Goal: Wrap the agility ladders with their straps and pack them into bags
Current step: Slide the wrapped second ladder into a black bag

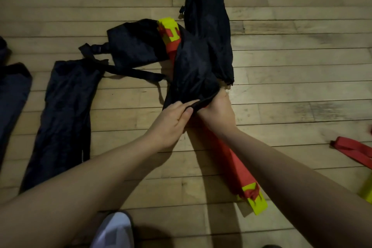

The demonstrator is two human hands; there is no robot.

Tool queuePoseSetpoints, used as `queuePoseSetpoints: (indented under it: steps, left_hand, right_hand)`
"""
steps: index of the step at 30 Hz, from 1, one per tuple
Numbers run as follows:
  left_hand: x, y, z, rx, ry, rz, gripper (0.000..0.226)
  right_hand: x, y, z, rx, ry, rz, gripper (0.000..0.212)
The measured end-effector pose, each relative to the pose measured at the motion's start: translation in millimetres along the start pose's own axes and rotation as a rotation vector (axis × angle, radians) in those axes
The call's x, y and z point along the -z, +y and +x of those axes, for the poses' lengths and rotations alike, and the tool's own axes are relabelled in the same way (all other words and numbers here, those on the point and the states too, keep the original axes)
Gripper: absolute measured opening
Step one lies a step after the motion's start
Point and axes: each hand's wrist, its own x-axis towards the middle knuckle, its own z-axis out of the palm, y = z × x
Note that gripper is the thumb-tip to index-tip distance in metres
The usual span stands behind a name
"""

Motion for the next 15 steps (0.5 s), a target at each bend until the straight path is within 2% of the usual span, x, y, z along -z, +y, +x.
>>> queuePoseSetpoints:
  steps: [3, 7, 10, 12, 15]
  left_hand:
    - [2, -9, -1, 0.056, 0.025, 0.011, 0.04]
    - [7, -9, 12, 0.075, 0.046, 0.168, 0.036]
    - [16, -4, 29, 0.06, 0.215, 0.273, 0.03]
    - [25, 1, 42, 0.062, 0.297, 0.261, 0.025]
    - [32, 13, 44, 0.028, 0.236, 0.175, 0.021]
  right_hand:
    - [-2, 1, 3, -0.043, -0.018, -0.05, 0.065]
    - [-1, 13, 1, -0.048, -0.035, -0.162, 0.065]
    - [6, 19, -3, -0.004, -0.05, -0.229, 0.064]
    - [10, 24, -6, 0.031, -0.05, -0.319, 0.062]
    - [17, 26, -12, 0.081, -0.056, -0.462, 0.061]
